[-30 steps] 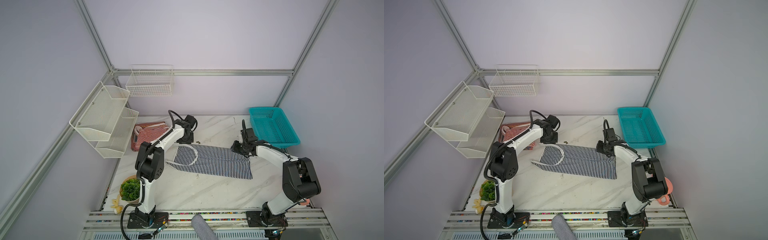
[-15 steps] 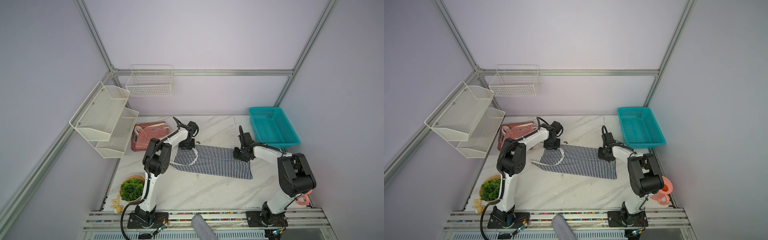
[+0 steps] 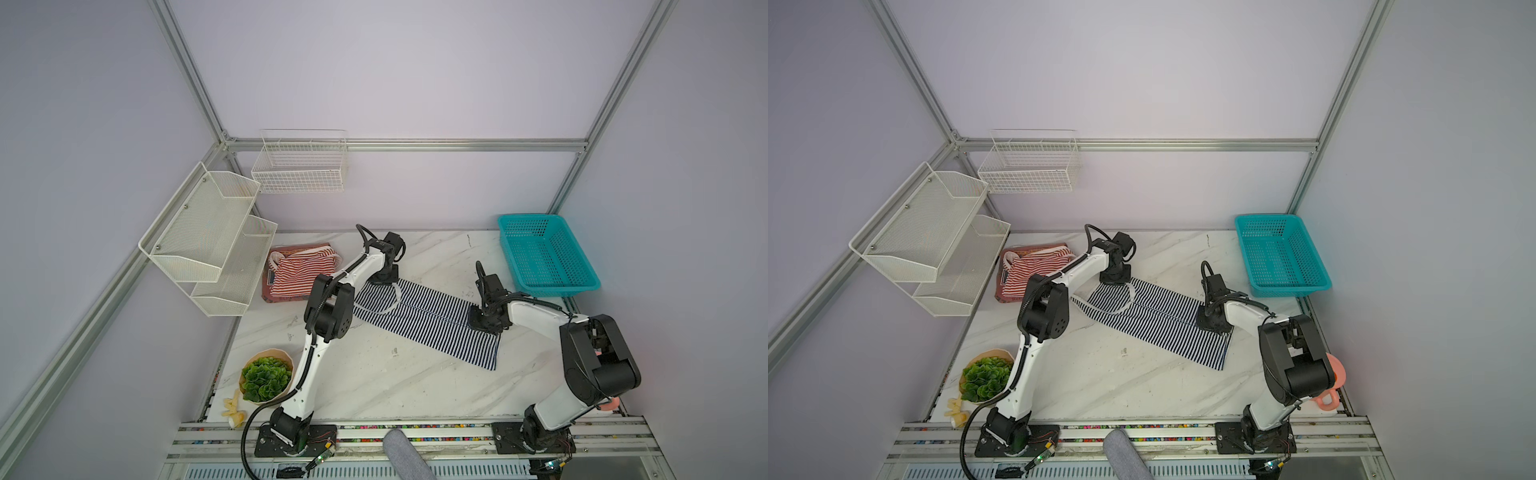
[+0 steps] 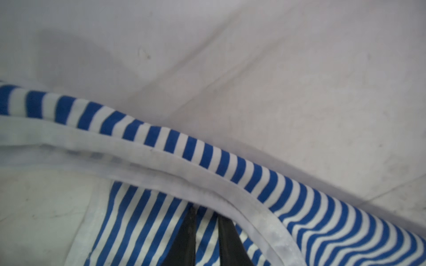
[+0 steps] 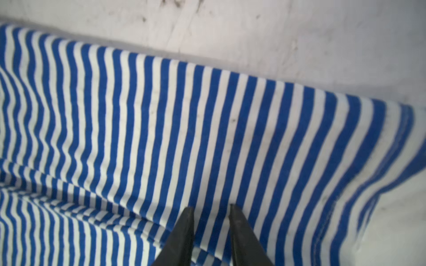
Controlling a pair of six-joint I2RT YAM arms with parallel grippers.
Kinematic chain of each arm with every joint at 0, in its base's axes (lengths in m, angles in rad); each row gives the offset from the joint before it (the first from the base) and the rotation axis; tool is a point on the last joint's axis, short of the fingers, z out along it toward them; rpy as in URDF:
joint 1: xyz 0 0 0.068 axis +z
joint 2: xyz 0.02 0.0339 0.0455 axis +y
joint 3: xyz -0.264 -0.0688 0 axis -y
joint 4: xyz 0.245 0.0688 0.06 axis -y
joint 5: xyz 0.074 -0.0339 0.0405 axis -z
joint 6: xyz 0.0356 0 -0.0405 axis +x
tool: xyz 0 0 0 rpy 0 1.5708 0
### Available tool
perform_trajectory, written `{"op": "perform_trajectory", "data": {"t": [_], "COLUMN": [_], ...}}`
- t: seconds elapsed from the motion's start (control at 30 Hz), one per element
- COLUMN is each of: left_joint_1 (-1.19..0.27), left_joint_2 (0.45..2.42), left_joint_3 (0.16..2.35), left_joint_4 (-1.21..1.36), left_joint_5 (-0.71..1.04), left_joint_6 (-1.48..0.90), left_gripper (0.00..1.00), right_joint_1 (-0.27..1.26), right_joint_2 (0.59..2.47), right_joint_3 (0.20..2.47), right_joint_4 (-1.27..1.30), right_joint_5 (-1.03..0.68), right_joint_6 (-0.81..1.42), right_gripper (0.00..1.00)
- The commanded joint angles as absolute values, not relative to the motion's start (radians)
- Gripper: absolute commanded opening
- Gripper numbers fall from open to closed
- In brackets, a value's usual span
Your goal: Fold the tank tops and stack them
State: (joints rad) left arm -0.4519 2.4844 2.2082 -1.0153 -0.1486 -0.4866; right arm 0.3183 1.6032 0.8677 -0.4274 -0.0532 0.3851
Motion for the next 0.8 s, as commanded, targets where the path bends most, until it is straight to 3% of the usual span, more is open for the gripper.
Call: {"op": "perform_trajectory", "data": {"t": [0.0,0.17,0.77], "left_joint_1": [-0.446,-0.446,-0.453], "left_joint_2": [2.601,2.688,2.774], "left_joint_3": [2.335,2.494,2.573], "left_joint_4": [-1.032,-1.005,-0.733], "left_joint_5": [-0.112,-0.064,0.187], "left_joint_6": [-0.423,-0.364,-0.349], "left_gripper": [0.16,0.14,0.12], "right_joint_1": [0.389,0.490,0.906], "right_joint_2": [1.577,1.537,1.463], "right_joint_3": [0.829,0.808,0.730], "right_joint_4": [-0.567,-0.609,-0.546], "right_joint_5": [-0.009,0.000,-0.087], "right_joint_6": [0.447,0.543,0.970], "right_gripper": [0.33,0.35,0.38]}}
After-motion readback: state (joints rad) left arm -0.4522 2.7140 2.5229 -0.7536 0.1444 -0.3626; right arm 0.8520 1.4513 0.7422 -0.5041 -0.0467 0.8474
